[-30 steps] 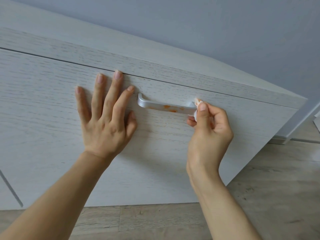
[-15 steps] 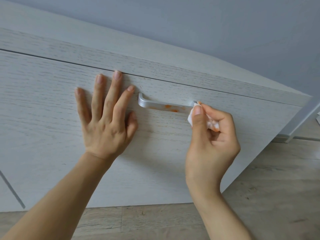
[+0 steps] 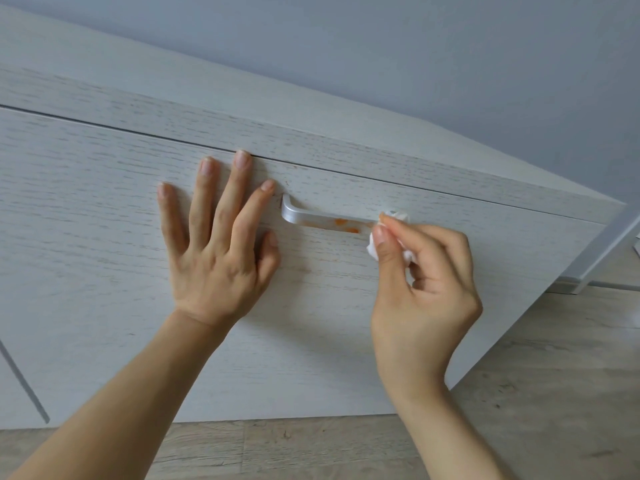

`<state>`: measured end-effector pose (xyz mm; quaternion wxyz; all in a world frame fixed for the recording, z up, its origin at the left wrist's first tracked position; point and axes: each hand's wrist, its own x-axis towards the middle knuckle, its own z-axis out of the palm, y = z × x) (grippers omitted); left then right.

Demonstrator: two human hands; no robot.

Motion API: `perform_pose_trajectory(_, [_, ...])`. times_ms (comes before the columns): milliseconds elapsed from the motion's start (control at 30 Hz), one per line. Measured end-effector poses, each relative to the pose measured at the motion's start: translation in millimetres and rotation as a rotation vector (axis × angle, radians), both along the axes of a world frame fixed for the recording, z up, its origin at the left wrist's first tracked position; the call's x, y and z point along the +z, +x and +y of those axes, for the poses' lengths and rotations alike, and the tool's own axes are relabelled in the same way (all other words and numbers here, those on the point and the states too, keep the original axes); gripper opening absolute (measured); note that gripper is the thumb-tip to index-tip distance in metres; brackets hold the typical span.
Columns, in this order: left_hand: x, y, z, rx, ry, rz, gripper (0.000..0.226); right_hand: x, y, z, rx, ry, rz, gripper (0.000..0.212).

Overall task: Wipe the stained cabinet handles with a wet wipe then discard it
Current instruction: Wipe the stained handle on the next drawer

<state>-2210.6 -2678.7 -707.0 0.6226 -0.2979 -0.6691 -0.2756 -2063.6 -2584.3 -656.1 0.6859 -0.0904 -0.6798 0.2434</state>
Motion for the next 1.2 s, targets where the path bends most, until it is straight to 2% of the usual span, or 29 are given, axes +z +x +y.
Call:
perform_pose_trajectory(133, [1,0,0,-0.005,-0.004,-0.002,0.047,1,-3,3,0.009,-0.133,0.041,0.010])
perform_pose_trajectory(267, [0,-1,1,0.009,-0.004,0.015,0.049,1,3,5,-0.011,-0.071,-0.042,0.012])
perform_pose_trajectory(433, [0,-2,1,0.008,-0.001,0.021,0.049,2,4,2,0.160,-0.269,-0.029,0.012])
perform_pose_trajectory(700, [1,-1,0,-0.005,-0.005,0.011,0.050,7,7,-2,0.203,-0.410,-0.003,0.010])
perform_pose_trajectory(833, [0,-1,0,-0.008,-0.001,0.007,0.050,7,3,-11,0.162,-0.282,-0.041,0.016])
perform_pose_trajectory(967, [0,-1,0,-0.007,-0.003,0.007,0.048,4,0,-13,0.145,-0.302,0.006,0.016])
perform_pose_trajectory(1100, [0,0,0,-0.016,-0.004,0.002,0.049,0,3,-13,0.106,-0.206,-0.048,0.025])
perform_pose_trajectory(1200, [1,-1,0,-0.006,-0.007,0.008,0.049,1,4,-11,0.157,-0.289,0.006,0.023])
